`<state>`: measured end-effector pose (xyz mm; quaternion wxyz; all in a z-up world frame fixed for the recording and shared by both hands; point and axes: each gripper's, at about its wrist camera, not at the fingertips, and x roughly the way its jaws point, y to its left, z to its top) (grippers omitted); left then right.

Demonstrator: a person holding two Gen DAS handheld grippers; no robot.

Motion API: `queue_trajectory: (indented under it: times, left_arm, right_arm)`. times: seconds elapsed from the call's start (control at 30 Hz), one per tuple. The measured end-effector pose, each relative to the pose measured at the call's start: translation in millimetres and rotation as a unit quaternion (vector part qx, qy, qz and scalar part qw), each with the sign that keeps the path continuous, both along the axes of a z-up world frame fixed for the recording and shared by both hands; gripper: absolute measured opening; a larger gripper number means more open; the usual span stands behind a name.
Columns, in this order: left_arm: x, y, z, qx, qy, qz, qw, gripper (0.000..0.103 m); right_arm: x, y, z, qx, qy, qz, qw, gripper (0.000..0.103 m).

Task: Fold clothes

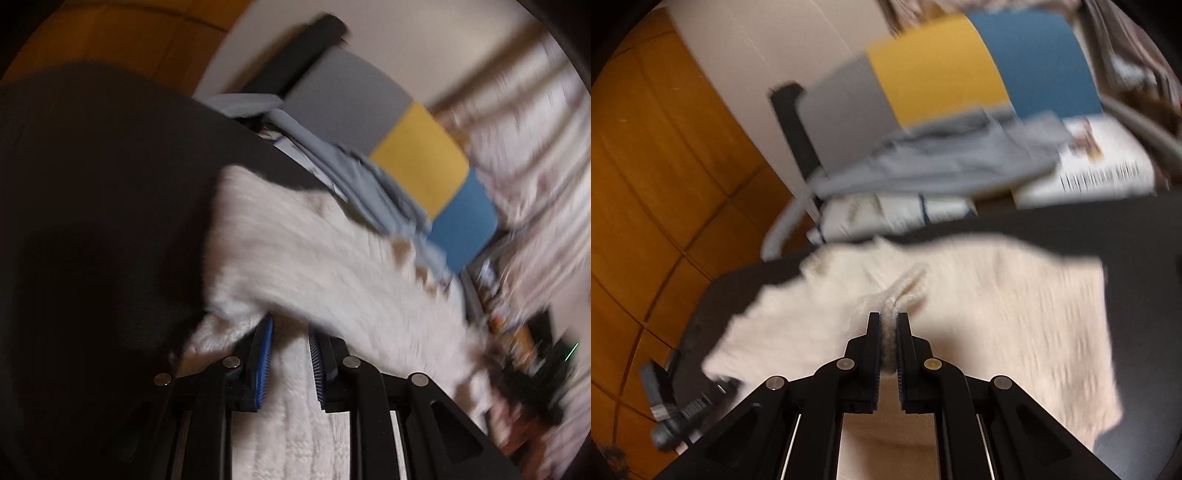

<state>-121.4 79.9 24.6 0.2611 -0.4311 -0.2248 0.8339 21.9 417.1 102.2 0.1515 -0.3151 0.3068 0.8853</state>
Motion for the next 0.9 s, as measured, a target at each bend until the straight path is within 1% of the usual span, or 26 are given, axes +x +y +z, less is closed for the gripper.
queue_trajectory:
  times: [0.07,0.1,0.13,0.17,0.23,0.33,0.4,0.47,0.57,0.63,0.67,0.73,0.83,0.9]
  left_arm:
    - [0,-15,-5,0.03,-0.005,0.026,0.9992,0.018]
    - [1,-20,-5,0.039,-0.001,0.034,0.9987,0.018]
    - [2,-24,-5,0.048,0.002,0.041,0.998,0.018]
    - [3,-28,-5,0.058,0.006,0.048,0.9971,0.018]
    - [1,-31,-8,0.064,0.0,0.055,0.9965,0.018]
    - [-3,-31,-11,0.067,-0.011,0.054,0.9962,0.018]
    - [-7,-33,-11,0.072,-0.021,0.057,0.9955,0.018]
    - [-13,-35,-6,0.074,-0.021,0.061,0.9952,0.018]
    - [-10,-47,-6,0.106,0.004,0.094,0.9899,0.018]
    - [-10,-54,-20,0.107,-0.016,0.116,0.9873,0.017]
    - [-11,-59,-26,0.122,-0.029,0.129,0.9838,0.009]
    - [-10,-67,-31,0.143,-0.028,0.145,0.9787,0.008]
    - [-13,-65,-31,0.14,-0.028,0.138,0.9801,0.008]
    - [-15,-65,-31,0.136,-0.035,0.134,0.9809,0.008]
  right_arm:
    - [7,5,-25,-0.017,-0.02,-0.01,1.0,0.007]
    - [11,9,-37,-0.028,-0.023,-0.015,0.999,0.007]
    - [14,13,-45,-0.039,-0.014,-0.02,0.999,0.007]
    - [15,14,-48,-0.041,-0.004,-0.022,0.999,0.007]
    - [18,16,-52,-0.045,0.015,-0.025,0.999,0.007]
    - [20,20,-56,-0.053,0.025,-0.025,0.998,0.006]
    - [22,23,-61,-0.069,0.038,-0.027,0.997,0.006]
    - [23,23,-61,-0.072,0.041,-0.027,0.996,0.005]
    - [22,18,-58,-0.06,0.031,-0.027,0.997,0.005]
    - [20,15,-55,-0.054,0.022,-0.027,0.998,0.006]
    - [19,13,-50,-0.049,0.017,-0.025,0.998,0.008]
    - [18,9,-39,-0.044,0.025,-0.012,0.999,0.008]
    - [16,8,-34,-0.036,0.021,-0.007,0.999,0.008]
    - [12,12,-50,-0.027,-0.01,-0.015,0.999,0.007]
